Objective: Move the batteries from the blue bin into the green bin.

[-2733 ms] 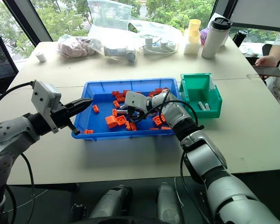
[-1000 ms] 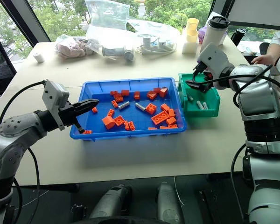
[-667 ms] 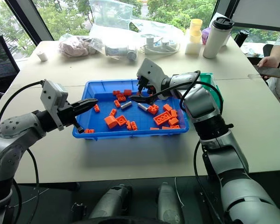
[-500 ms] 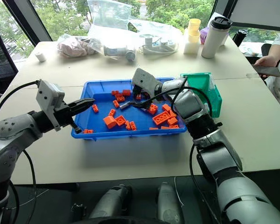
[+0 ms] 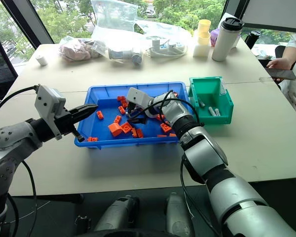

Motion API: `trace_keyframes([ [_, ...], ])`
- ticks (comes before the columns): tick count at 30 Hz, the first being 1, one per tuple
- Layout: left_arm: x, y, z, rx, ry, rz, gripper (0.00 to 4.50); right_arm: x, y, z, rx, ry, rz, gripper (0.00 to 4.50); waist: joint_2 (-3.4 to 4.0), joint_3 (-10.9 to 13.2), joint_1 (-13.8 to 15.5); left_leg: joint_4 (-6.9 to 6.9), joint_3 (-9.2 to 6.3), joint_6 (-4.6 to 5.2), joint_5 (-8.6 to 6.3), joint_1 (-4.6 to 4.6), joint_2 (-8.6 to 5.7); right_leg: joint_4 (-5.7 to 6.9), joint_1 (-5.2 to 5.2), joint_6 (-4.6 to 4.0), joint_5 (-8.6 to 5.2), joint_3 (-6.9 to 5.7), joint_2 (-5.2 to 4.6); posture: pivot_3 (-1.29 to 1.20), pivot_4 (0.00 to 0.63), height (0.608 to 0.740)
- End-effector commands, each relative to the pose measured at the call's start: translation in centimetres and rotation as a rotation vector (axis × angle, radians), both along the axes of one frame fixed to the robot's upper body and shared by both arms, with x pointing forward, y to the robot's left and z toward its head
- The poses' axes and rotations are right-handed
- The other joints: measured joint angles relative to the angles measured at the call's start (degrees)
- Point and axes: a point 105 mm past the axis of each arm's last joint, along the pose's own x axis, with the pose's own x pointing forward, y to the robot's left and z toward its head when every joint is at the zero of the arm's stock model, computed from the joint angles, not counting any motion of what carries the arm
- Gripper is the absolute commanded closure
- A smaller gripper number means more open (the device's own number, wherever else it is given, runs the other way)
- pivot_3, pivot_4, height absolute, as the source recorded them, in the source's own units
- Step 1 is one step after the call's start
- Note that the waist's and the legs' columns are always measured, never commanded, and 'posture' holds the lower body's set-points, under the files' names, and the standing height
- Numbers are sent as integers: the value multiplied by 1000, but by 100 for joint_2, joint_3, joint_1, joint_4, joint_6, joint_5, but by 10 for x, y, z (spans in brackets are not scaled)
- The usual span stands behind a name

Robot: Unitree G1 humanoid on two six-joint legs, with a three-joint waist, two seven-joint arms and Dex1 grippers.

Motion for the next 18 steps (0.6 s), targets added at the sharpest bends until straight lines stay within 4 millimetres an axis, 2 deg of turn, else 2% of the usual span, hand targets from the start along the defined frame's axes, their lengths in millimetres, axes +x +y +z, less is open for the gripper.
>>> trace_keyframes([
  [1,-5,3,11,14,-42,8,4500,1,7,8,-5,-12,28,203,0,0,-3,0,0,0,0,0,0,0,0,0,0,0,1,0,150,740],
  [4,-4,8,13,21,-46,23,4500,1,6,4,-25,-11,30,1049,1,-1,-14,-1,0,0,0,1,0,1,0,0,0,0,1,0,150,740],
  [11,-5,15,15,22,-45,39,4500,1,10,14,-11,-51,54,4474,1,-1,-86,-3,-3,0,0,2,0,2,0,0,0,1,3,0,150,740],
  [14,-4,16,15,21,-42,35,4500,3,5,37,-5,-147,70,4499,2,0,-115,-5,-4,-1,0,1,1,4,-3,0,0,1,3,0,150,740],
  [18,-2,12,12,27,-22,4,4500,-6,-29,83,72,-235,47,4499,3,0,-86,-4,-5,-1,0,-4,0,3,-5,0,0,0,2,0,150,740],
])
